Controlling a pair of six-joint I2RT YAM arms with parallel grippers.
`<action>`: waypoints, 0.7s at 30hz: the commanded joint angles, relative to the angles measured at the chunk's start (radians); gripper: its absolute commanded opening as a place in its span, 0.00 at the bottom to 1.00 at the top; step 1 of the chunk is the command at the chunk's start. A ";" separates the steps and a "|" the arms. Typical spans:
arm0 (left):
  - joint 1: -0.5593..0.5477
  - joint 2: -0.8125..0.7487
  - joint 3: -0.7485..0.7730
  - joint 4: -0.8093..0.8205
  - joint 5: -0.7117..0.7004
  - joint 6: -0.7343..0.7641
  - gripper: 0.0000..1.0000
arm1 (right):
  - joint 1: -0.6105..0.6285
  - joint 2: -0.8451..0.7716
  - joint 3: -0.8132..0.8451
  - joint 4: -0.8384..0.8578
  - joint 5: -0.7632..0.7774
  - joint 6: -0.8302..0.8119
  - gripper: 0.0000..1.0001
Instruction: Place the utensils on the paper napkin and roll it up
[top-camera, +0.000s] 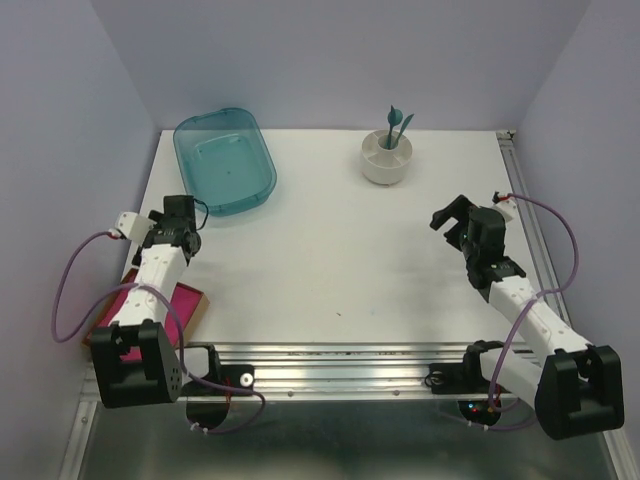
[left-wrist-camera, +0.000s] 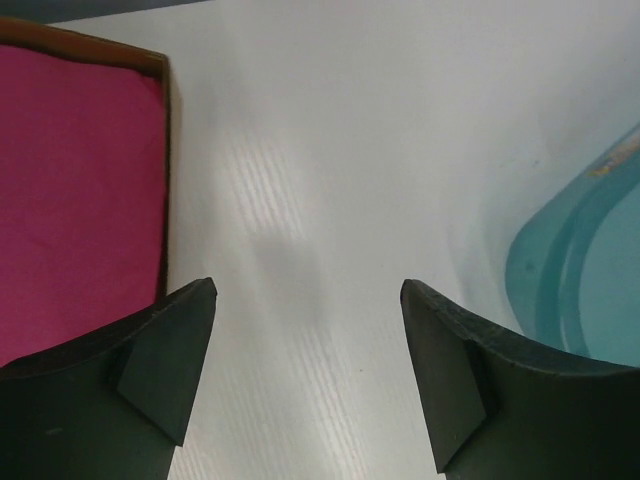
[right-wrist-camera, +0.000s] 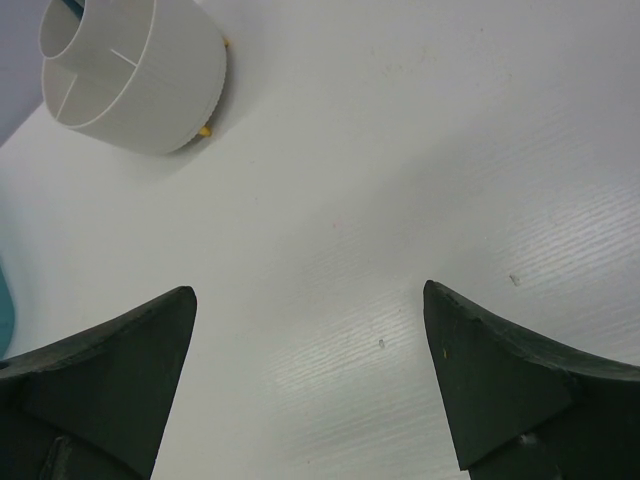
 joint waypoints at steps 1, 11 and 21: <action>0.067 -0.109 -0.032 -0.180 -0.050 -0.145 0.84 | -0.001 -0.005 0.038 0.024 -0.023 0.011 1.00; 0.210 -0.313 -0.182 -0.176 -0.003 -0.206 0.75 | -0.001 0.004 0.030 0.038 -0.072 0.018 1.00; 0.364 -0.254 -0.252 -0.155 0.049 -0.126 0.74 | -0.002 0.029 0.038 0.046 -0.097 0.020 1.00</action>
